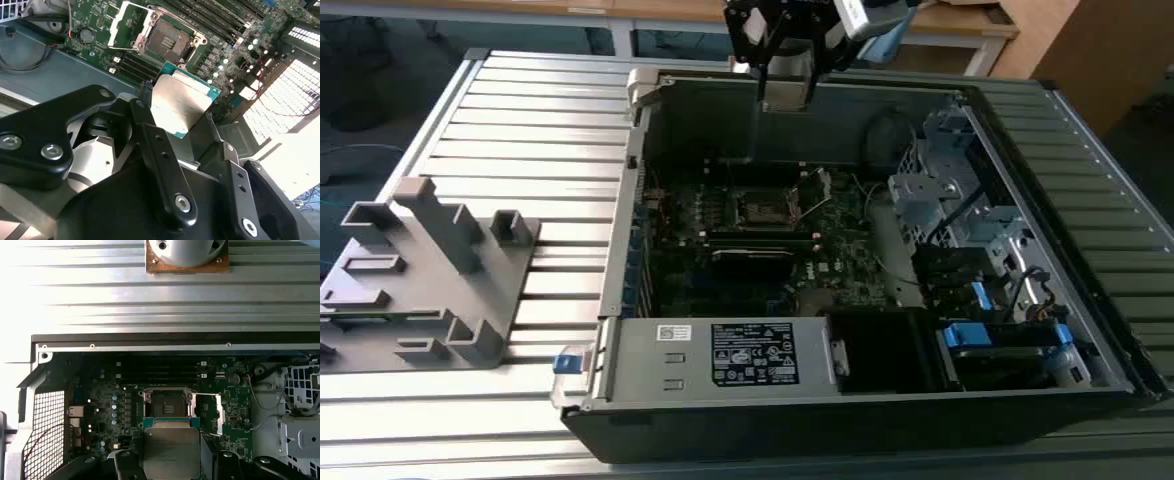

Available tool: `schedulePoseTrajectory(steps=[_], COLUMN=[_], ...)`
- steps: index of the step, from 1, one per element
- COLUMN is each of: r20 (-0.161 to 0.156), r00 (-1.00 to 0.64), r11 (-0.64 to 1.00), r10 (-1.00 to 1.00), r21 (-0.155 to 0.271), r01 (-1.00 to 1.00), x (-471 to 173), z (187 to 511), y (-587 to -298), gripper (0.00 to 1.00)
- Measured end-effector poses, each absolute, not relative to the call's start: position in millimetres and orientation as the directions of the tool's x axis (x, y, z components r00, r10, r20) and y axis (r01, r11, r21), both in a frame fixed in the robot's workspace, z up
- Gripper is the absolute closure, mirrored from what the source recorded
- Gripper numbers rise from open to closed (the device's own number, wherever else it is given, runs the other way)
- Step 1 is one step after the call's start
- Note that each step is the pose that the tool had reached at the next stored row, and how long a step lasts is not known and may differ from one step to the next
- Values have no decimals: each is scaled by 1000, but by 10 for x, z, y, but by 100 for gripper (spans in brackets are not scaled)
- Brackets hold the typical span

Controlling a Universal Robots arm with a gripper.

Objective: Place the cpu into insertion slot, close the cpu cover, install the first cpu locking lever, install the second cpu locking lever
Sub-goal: 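Place the cpu into insertion slot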

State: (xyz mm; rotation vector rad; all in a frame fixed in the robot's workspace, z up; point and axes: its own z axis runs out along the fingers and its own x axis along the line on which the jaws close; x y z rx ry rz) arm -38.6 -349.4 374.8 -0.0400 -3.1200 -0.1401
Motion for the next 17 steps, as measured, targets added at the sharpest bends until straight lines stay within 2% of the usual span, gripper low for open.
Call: schedulePoseTrajectory(steps=[17], r20=[19], r00=[-1000], r11=[996], r10=[25], r21=[89], r01=[26], x=[-386], z=[3748], y=[-3495], gripper=[46])
